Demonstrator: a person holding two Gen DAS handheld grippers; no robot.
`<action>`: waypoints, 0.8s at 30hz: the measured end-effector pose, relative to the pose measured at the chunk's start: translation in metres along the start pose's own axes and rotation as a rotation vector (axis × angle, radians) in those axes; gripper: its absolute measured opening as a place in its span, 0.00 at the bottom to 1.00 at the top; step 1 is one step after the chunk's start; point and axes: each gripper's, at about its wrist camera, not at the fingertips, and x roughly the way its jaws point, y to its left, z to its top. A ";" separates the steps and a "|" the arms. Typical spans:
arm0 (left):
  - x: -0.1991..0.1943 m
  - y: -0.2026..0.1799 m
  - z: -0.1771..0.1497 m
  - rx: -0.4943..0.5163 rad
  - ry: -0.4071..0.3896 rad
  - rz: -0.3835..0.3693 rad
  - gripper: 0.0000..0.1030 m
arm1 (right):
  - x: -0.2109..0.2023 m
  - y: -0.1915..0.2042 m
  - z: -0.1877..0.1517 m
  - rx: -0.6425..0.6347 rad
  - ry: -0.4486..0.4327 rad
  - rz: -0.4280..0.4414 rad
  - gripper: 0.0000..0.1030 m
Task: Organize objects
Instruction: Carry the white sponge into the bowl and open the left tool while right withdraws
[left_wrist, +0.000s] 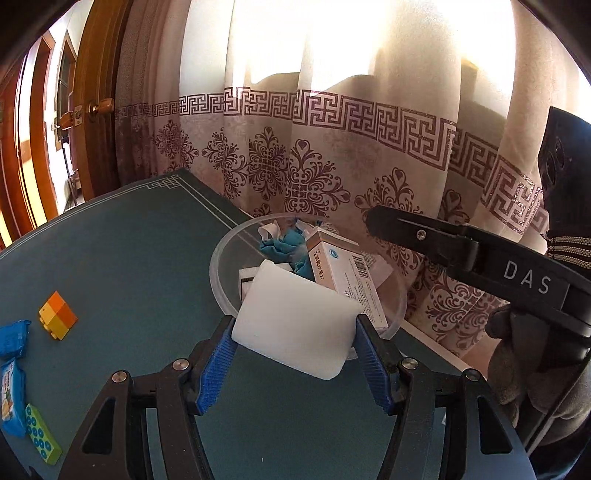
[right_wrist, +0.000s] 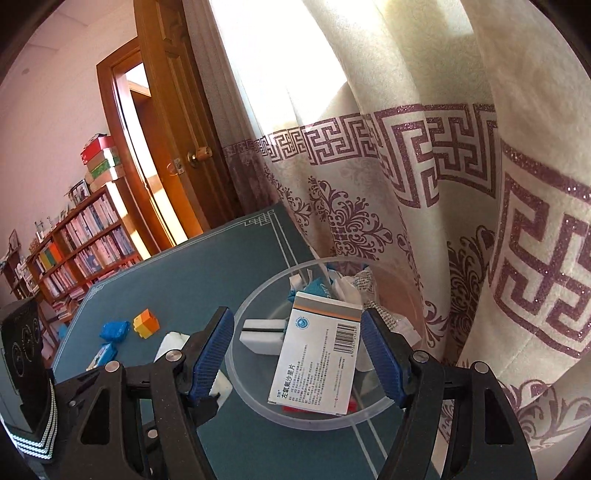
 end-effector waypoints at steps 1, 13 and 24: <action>0.007 0.002 0.002 -0.002 0.008 -0.013 0.65 | 0.003 -0.002 0.001 0.002 0.000 -0.001 0.70; 0.071 0.016 0.019 -0.016 0.045 -0.117 0.65 | 0.020 -0.005 0.016 -0.019 -0.032 -0.045 0.70; 0.072 0.027 0.020 0.005 0.039 -0.091 0.86 | 0.001 0.009 0.013 -0.067 -0.049 -0.100 0.70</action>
